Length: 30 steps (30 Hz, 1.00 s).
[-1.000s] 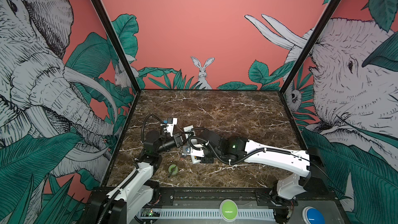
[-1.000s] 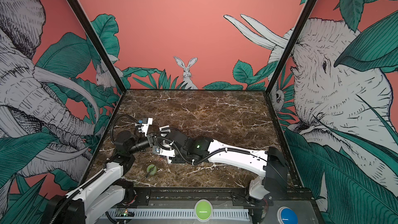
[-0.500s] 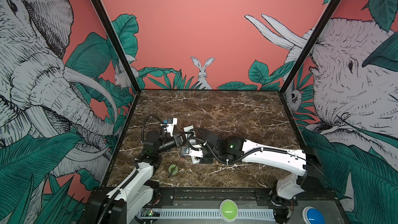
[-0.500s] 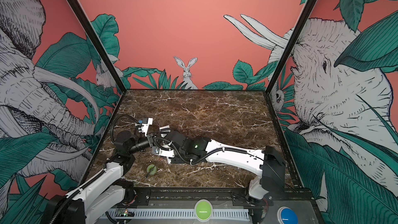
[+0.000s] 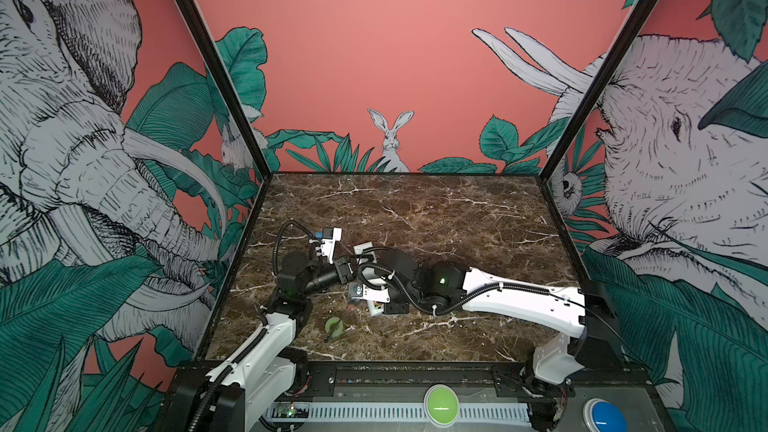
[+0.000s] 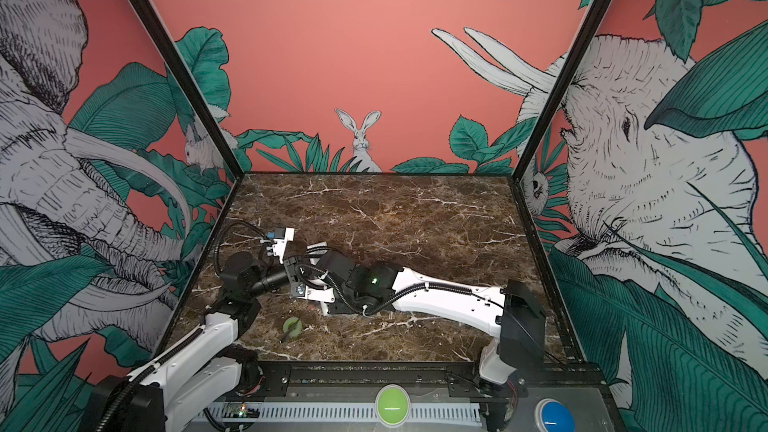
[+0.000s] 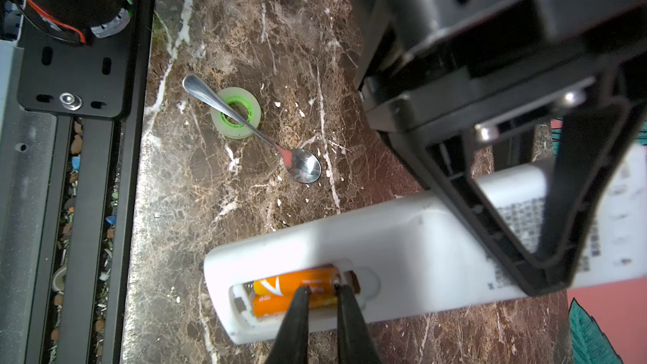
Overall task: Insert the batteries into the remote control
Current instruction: 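Press both batteries down into the compartment with the right gripper fingertips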
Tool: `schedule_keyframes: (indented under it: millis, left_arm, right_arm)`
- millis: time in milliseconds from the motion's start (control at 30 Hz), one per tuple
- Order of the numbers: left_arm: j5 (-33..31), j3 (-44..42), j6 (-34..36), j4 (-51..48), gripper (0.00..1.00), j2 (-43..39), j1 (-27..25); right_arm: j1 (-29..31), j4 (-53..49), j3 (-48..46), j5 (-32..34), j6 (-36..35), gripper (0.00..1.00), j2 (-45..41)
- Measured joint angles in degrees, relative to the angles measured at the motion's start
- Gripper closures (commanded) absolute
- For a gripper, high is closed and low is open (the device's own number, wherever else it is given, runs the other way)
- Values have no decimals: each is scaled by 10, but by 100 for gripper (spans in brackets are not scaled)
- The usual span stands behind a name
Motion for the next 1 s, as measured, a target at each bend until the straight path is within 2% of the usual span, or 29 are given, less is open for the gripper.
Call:
schedule_keyframes:
  millis: [667, 767, 1000]
  left_arm:
    - [-16, -1, 3, 0, 100, 1, 2]
    - [-17, -1, 5, 0, 100, 1, 2]
    - [-34, -1, 7, -15, 100, -5, 0]
  right_arm:
    - [3, -13, 9, 1, 0, 93, 21]
    - [3, -13, 9, 3, 8, 89, 21]
    - [3, -5, -4, -2, 63, 69, -5]
